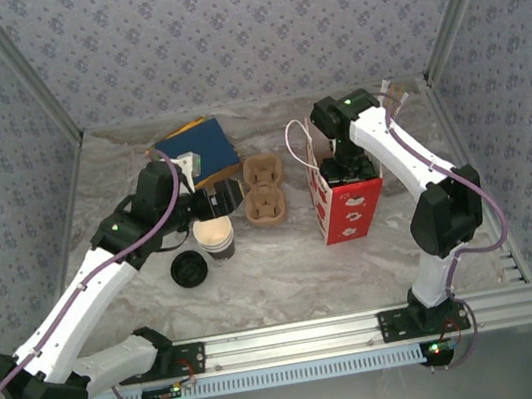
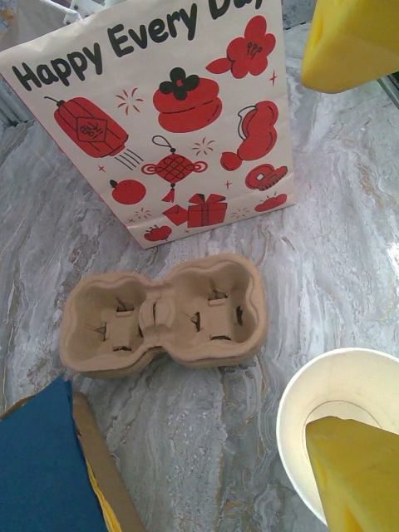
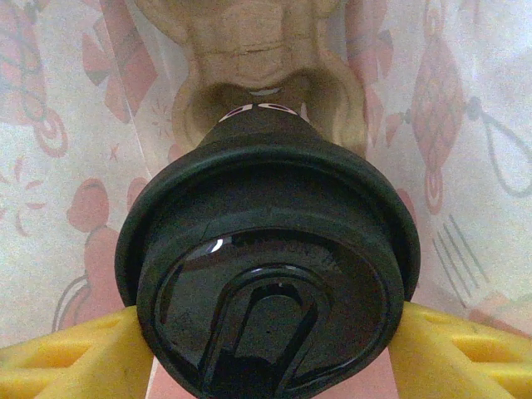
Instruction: Pack the takeout coffee
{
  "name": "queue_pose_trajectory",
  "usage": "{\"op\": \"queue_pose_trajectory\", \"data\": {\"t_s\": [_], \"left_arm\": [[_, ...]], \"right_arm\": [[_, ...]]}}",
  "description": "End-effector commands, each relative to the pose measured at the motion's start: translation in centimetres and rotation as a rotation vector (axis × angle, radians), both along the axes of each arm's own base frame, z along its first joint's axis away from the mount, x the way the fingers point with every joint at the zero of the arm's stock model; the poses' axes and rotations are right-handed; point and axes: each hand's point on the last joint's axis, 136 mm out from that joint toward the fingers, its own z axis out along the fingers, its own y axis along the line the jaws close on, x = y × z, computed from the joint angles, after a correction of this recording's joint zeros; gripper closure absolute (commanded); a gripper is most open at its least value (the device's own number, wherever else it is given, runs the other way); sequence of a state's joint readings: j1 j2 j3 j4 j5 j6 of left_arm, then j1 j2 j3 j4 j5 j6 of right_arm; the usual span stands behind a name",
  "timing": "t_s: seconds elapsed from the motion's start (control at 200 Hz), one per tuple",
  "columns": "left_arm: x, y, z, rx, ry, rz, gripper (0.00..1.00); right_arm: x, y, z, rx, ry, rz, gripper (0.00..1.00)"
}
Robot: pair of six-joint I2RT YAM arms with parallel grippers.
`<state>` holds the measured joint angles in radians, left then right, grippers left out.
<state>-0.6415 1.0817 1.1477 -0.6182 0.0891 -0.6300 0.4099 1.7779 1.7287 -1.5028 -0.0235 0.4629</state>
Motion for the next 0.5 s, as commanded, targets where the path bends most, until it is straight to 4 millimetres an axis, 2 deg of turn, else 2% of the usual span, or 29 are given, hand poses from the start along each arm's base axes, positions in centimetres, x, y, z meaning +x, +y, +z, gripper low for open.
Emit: {"op": "queue_pose_trajectory", "data": {"t_s": [0.0,0.495], "left_arm": [[0.17,0.16,1.26,-0.017,-0.021,0.012,0.00],[0.17,0.19,1.43,-0.019,-0.025,0.013,0.00]], "right_arm": [[-0.25,-0.39,0.68,0.000,0.001,0.001,0.28],[-0.03,-0.29,0.62,0.002,-0.003,0.002,0.28]]}}
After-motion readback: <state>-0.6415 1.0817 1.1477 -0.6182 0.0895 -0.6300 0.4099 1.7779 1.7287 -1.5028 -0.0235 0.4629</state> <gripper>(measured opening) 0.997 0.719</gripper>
